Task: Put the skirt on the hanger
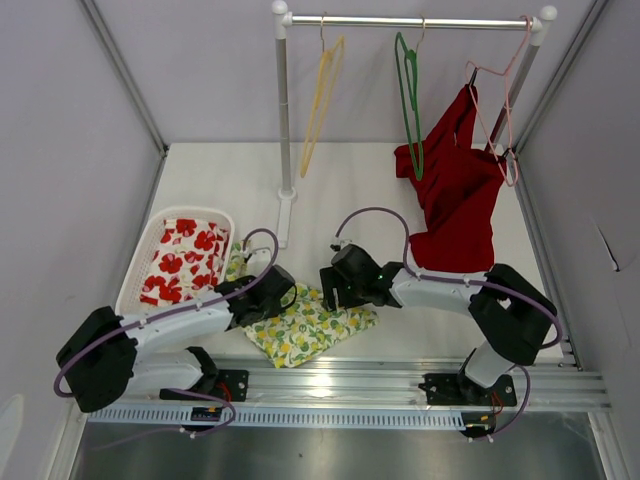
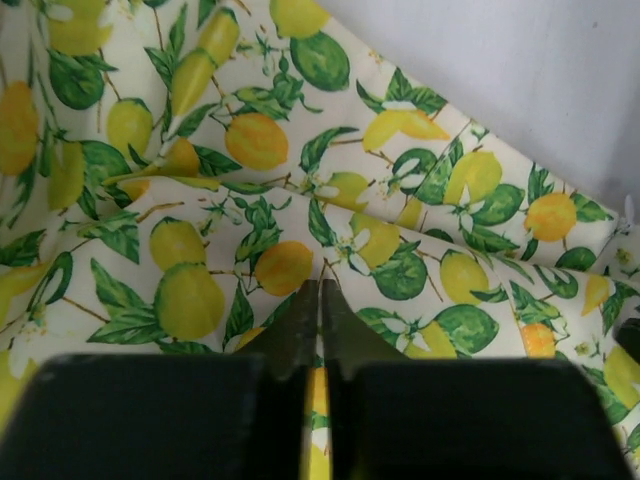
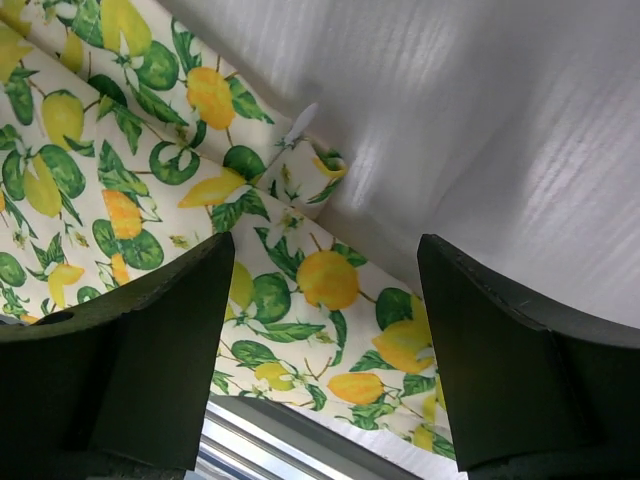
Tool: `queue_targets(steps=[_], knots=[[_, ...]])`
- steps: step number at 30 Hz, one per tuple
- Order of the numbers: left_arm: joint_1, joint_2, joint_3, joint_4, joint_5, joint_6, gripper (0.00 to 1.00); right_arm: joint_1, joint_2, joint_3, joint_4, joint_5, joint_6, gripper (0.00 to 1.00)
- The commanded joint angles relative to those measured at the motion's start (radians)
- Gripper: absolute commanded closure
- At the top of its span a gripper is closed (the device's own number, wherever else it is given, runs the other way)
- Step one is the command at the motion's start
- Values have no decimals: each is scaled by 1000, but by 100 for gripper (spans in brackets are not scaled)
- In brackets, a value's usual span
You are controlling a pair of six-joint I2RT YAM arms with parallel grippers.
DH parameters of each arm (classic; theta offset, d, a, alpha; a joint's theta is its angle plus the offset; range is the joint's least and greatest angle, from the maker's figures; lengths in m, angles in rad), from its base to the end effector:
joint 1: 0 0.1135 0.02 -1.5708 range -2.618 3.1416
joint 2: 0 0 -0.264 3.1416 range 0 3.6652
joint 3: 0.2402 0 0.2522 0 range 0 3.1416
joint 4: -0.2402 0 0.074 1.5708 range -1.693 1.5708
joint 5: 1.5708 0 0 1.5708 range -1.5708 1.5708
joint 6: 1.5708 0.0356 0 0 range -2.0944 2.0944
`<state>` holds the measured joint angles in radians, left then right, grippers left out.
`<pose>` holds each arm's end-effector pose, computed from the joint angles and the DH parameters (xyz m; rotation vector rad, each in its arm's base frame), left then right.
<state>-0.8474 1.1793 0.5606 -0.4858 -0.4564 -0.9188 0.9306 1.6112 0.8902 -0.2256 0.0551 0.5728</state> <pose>0.1450 -0.1405 0.1697 -0.2270 2.4931 -0.0902 0.1917 0.2541 0.1718 -0.4400 2.5634 0.5207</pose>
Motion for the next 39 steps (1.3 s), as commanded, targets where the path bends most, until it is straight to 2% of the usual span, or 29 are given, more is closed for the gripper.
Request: queue_targets(steps=[1,7,13,16,17,20,25,30,34,39], knots=[[1,-39,-39,47,45,-23,100,19,19,27,61,18,39,22],[-1,-55,-70,56,71,-14,100,27,96,64,83,43,48,30],[-7,-67,-93,64,94,-3,100,30,164,107,97,75,55,44],[-9,-75,-99,65,97,0,100,28,183,124,94,75,53,66],[-9,-76,-97,69,99,3,100,28,187,128,86,74,52,79],[-9,-81,-88,69,97,15,100,24,155,127,55,116,49,100],[-9,-70,-67,76,101,37,100,-45,20,113,-49,189,15,100],[-9,-57,-41,90,111,66,100,-186,-174,141,-162,233,-69,100],[-9,-21,-19,113,127,84,100,-254,-231,185,-227,247,-126,100],[-9,42,30,136,134,120,100,-274,-257,182,-261,284,-159,100]])
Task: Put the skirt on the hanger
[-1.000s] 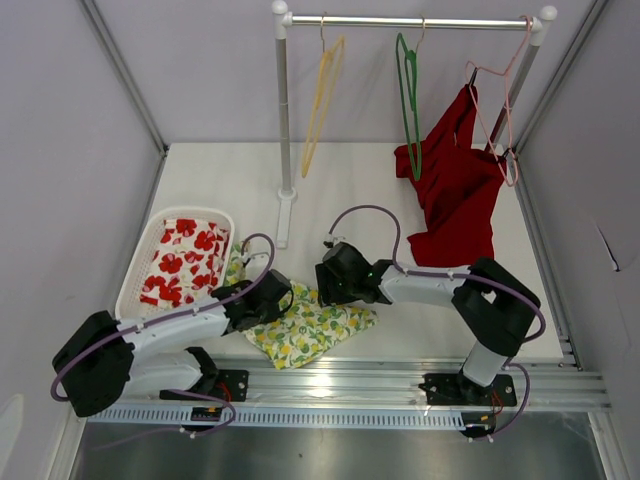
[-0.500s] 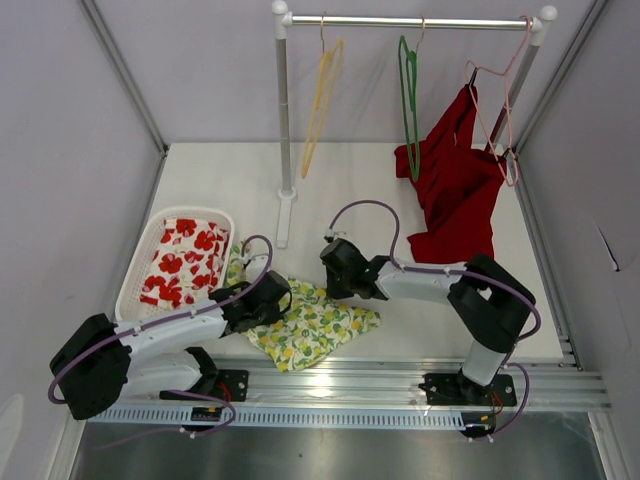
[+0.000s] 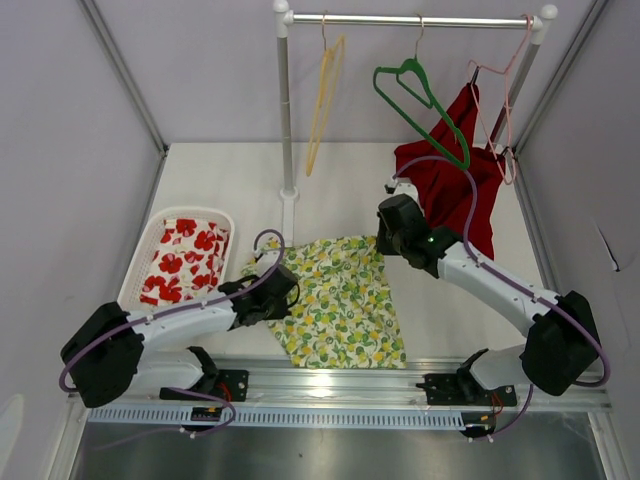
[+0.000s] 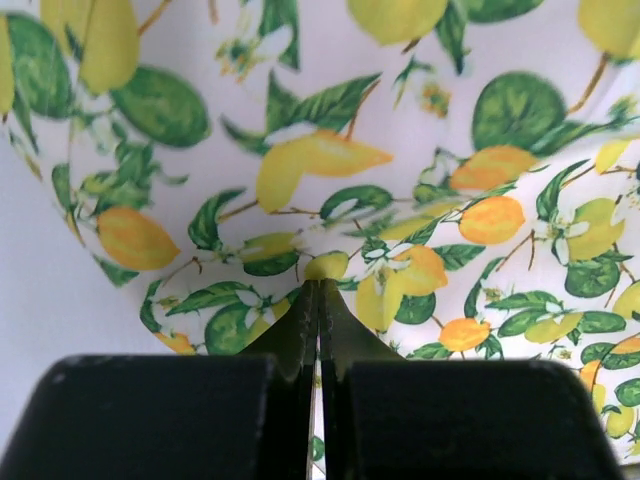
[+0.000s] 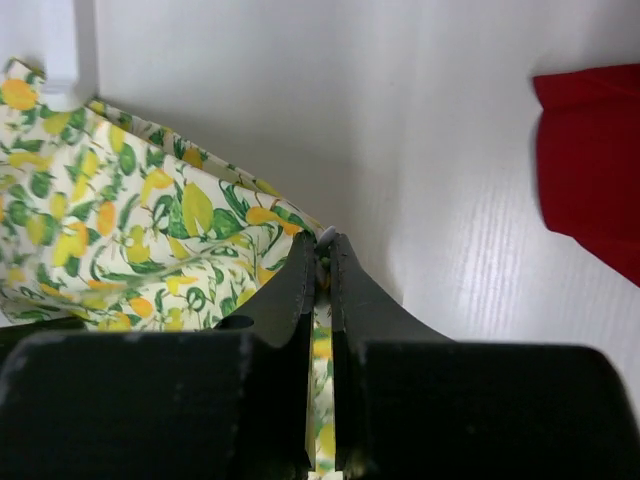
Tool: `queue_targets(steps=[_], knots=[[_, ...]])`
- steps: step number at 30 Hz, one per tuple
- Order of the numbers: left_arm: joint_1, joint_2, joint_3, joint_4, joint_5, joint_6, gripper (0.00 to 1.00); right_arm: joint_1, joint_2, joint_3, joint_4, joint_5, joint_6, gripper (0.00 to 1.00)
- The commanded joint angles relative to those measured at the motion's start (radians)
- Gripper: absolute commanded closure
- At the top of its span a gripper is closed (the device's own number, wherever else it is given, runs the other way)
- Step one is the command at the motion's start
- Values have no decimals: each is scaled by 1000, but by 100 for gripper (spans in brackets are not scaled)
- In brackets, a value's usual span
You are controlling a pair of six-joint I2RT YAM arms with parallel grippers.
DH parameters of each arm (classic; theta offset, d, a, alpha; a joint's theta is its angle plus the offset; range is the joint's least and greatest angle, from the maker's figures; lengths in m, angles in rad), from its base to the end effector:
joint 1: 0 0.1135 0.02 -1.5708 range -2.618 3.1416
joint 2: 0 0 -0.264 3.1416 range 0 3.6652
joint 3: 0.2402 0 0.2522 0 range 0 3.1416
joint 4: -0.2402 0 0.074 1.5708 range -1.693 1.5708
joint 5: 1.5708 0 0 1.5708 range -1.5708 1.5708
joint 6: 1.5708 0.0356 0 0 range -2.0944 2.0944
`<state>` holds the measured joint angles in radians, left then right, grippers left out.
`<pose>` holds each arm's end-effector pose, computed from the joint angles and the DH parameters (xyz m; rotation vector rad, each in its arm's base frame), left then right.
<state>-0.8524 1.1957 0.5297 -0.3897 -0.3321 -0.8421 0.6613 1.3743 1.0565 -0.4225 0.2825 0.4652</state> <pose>0.1443 -0.1474 0.1613 -0.0994 2.5498 -0.2204 0.2427 0.1763 0.2799 -0.0811 2.2879 0.2631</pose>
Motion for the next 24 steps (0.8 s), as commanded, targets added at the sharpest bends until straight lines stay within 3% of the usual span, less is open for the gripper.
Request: queue_targets(steps=[1,4,9,11,13,15,21,24], knots=[[-4,33,76,48,14,47,100,-5,-30,13,-67,60,-51,100],[-2,64,119,48,19,78,100,-6,-41,7,-82,79,-51,100],[38,84,177,48,42,144,86,-28,-41,-10,-104,172,-71,100],[52,71,196,41,41,153,75,-45,-64,-12,-99,161,-80,100],[70,53,216,41,31,164,53,-54,-86,-10,-98,156,-100,100],[105,35,251,48,21,173,41,-54,-90,-1,-120,126,-114,100],[214,163,392,54,-54,192,35,-20,-136,-55,-148,109,-96,100],[269,272,450,86,-10,219,35,-3,-162,-101,-171,98,-68,100]])
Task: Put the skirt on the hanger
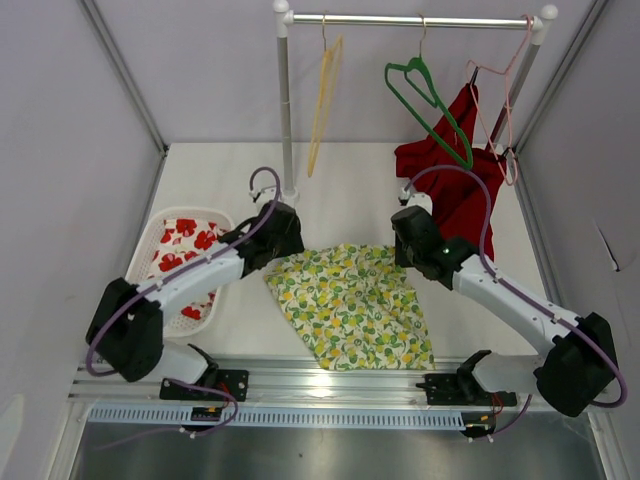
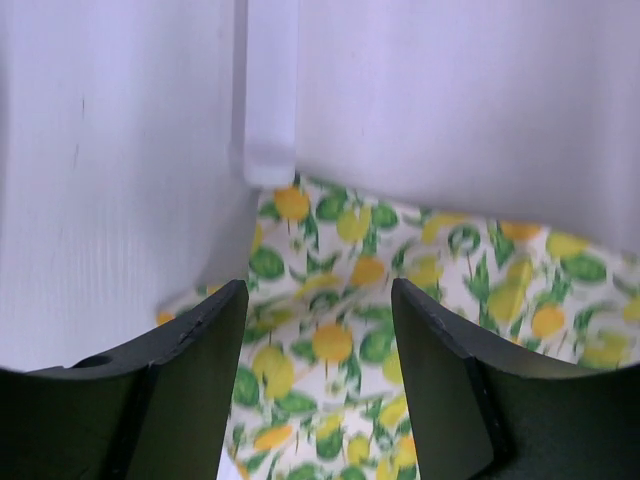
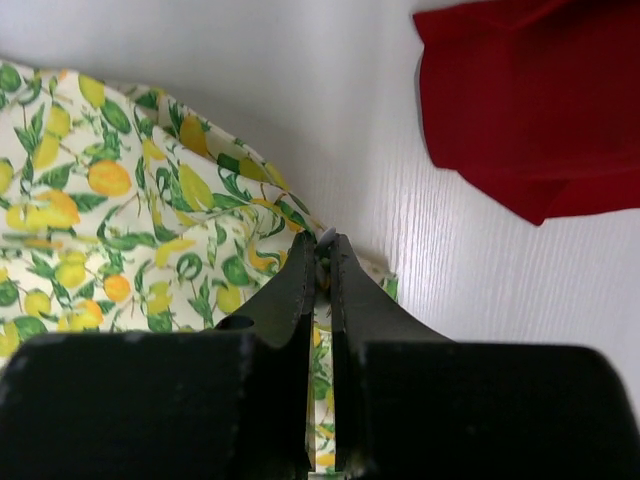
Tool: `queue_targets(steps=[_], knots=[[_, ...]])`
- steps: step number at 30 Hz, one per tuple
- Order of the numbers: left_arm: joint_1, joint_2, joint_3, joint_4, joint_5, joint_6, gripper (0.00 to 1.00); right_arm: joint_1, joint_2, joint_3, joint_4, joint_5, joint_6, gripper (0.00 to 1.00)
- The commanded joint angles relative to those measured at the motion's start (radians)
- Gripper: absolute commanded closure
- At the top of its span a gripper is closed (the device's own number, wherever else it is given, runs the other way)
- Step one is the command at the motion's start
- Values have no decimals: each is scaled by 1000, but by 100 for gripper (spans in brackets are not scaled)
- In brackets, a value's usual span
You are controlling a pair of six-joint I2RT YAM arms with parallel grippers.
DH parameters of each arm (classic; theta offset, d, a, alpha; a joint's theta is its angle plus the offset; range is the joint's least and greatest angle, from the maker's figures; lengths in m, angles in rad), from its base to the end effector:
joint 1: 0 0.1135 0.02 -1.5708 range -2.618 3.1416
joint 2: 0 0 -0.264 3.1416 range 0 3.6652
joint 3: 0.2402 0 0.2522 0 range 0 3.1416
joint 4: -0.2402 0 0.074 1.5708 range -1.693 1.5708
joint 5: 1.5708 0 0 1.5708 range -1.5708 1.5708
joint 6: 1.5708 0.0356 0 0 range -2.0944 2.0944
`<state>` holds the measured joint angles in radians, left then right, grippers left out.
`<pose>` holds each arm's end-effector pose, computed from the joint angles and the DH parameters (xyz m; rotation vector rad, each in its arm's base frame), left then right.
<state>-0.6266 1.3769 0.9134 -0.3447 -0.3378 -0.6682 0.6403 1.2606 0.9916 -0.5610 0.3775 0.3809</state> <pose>0.2413 -0.1601 0.2389 -0.2076 2.3253 -0.2464 0.2194 0.1471 0.2786 -0.1294 2.3237 0.0536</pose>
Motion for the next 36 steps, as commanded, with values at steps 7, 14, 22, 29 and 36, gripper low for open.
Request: queue_targets(steps=[7,14,22,29,36], knots=[[110,269,141,27,114,97,46,67,-84,-90,-56,14,61,100],[111,263,71,96,212,116,44,82,-138,-152,-102,14,110,100],[111,363,143,82,280,154,43,96,-155,-212,-114,21,187,100],[110,341,157,153,302,183,43,96,-158,-214,-125,40,193,100],[110,425,286,115,315,272,43,68,-162,-206,-132,40,199,100]])
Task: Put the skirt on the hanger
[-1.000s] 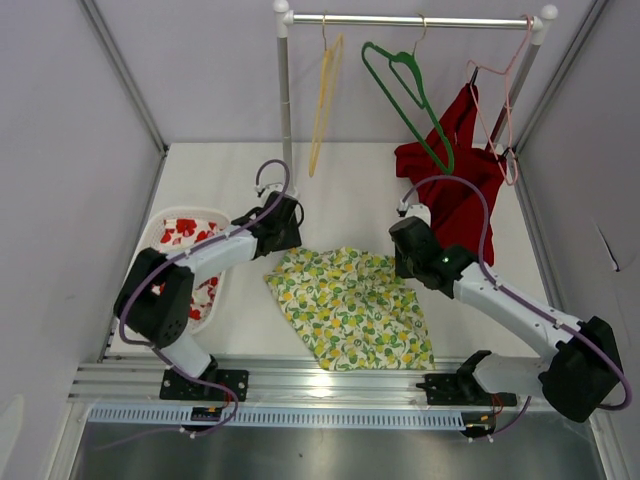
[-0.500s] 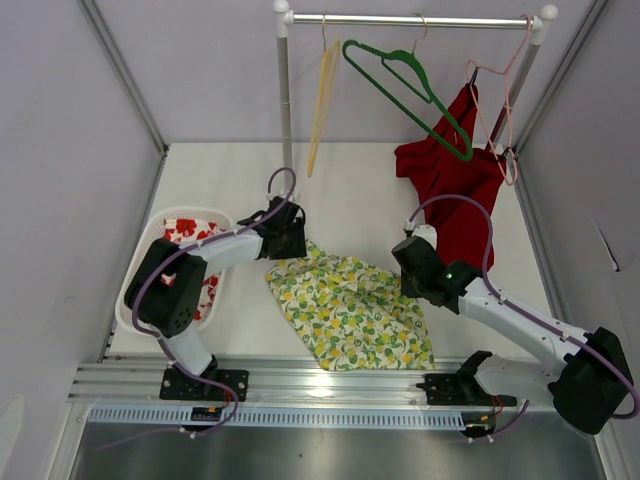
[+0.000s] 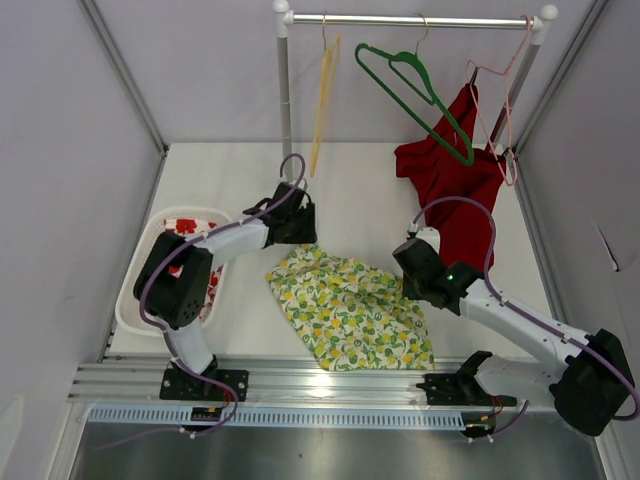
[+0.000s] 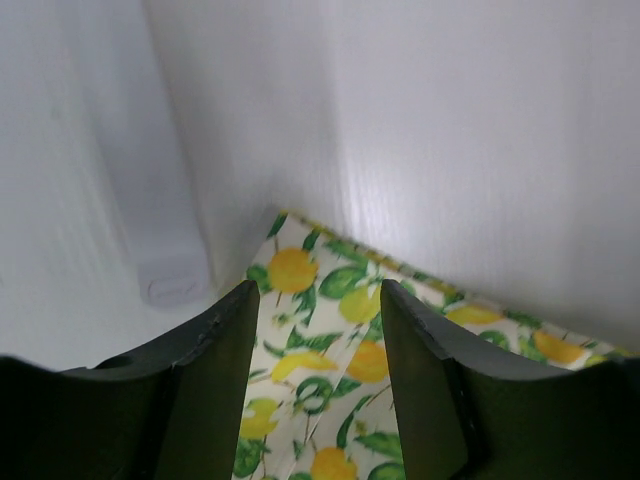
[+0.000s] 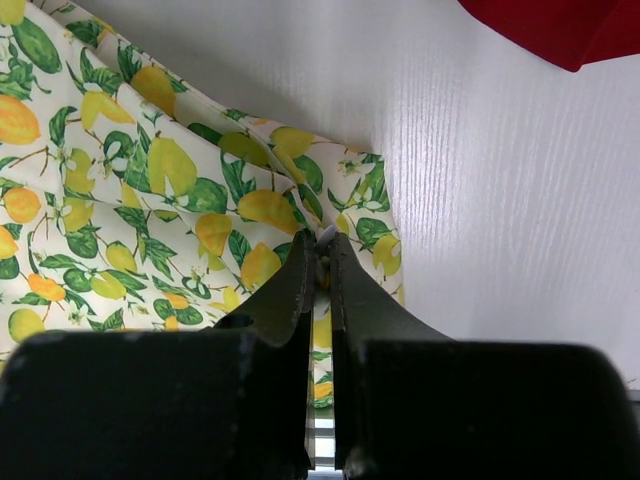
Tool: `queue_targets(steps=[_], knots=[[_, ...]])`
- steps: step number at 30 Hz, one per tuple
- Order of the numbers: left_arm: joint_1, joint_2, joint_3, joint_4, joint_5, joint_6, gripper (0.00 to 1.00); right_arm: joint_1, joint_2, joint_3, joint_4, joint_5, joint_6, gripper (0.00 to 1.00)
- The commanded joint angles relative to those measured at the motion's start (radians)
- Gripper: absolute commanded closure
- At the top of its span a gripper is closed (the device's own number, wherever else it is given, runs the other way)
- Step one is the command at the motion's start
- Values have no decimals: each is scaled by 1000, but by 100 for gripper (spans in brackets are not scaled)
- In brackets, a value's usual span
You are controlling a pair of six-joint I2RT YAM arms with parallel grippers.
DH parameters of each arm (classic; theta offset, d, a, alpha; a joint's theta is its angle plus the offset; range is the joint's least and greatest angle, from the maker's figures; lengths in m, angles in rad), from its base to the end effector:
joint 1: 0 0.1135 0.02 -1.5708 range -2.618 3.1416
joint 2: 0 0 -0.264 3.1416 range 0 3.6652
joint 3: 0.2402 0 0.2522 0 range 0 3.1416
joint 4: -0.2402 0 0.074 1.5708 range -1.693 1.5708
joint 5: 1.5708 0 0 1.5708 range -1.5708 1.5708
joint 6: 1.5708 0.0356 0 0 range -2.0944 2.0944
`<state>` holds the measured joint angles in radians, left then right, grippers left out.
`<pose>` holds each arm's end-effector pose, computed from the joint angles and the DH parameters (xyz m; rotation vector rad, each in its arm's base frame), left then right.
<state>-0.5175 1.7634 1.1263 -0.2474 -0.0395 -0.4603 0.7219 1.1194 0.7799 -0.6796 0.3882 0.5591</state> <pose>0.3245 -0.1831 0.1904 0.0537 2.4916 -0.3747 0.1679 0.1299 0.2350 -0.0640 2.4782 0.0286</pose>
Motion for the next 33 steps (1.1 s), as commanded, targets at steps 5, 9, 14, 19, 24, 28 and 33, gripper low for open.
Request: queue_targets(steps=[5,9,14,19,24,28,33], knots=[[1,109,144,-33,-17,104,42,-35,-32,28,-17,18,7,100],[2,133,159,-69,16,135,42,-55,-40,30,-18,3,-5,100],[4,149,155,-81,73,158,40,-67,-38,30,-11,-8,-8,100],[8,182,173,-92,118,161,44,-73,-26,36,-2,-17,-11,100],[11,196,188,-95,136,158,74,-79,-17,48,6,-17,-19,100],[14,168,196,-95,145,157,100,-98,2,73,14,-18,-30,100],[20,33,195,-83,113,131,100,-169,22,162,20,-23,-57,100]])
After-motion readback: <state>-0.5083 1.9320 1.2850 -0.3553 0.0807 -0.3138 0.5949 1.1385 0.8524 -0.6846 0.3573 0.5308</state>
